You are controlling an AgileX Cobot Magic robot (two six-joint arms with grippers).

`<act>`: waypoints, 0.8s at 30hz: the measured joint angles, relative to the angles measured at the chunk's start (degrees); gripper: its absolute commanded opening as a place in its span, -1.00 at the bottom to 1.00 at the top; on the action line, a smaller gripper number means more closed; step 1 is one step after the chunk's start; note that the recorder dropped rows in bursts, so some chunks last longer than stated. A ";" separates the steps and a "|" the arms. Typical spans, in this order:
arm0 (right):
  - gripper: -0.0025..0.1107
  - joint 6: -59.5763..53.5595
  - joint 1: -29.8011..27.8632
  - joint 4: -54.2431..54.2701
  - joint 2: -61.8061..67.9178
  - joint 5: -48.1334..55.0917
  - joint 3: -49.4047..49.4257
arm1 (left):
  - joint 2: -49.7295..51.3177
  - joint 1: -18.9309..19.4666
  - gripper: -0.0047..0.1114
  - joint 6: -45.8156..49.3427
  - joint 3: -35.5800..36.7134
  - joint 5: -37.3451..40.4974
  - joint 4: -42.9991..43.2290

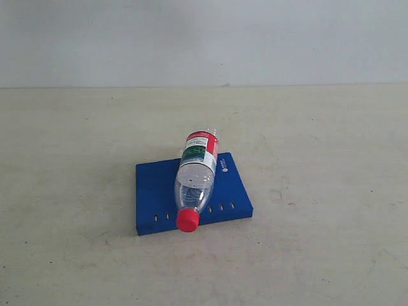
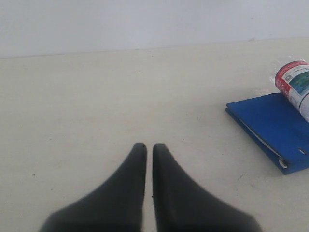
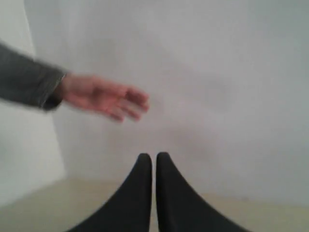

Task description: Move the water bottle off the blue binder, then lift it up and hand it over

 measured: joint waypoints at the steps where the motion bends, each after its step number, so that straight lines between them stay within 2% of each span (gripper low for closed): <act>1: -0.96 6.47 0.00 -10.44 4.81 -4.44 -1.96 | 0.00 0.00 -0.84 0.00 0.00 0.00 0.00; 3: -0.93 11.67 0.00 -19.65 13.00 -12.47 -4.18 | 0.00 0.00 -0.84 0.00 0.00 0.00 0.00; 5: -0.84 12.68 0.00 -23.90 22.68 -20.98 -5.72 | 0.00 0.00 -0.84 0.00 0.00 0.00 0.00; 8: -0.56 10.12 0.00 -24.41 35.89 -26.09 -6.41 | 0.00 0.00 -0.84 0.00 0.00 0.00 0.00; 11: -0.16 6.76 0.00 -22.18 48.52 -27.22 -6.68 | 0.00 0.00 -0.84 0.00 0.00 0.00 0.00; 14: 0.13 3.39 2.21 -18.05 61.05 -26.98 -8.21 | 0.00 0.00 -0.84 0.00 0.00 0.00 0.00; 19: 0.16 1.83 9.92 -13.23 77.59 -24.36 -15.16 | 0.00 0.00 -0.84 0.00 0.00 0.00 0.00; 24: 0.16 5.77 16.63 -11.47 88.30 -23.41 -24.90 | 0.00 0.00 -0.84 0.00 0.00 0.00 0.00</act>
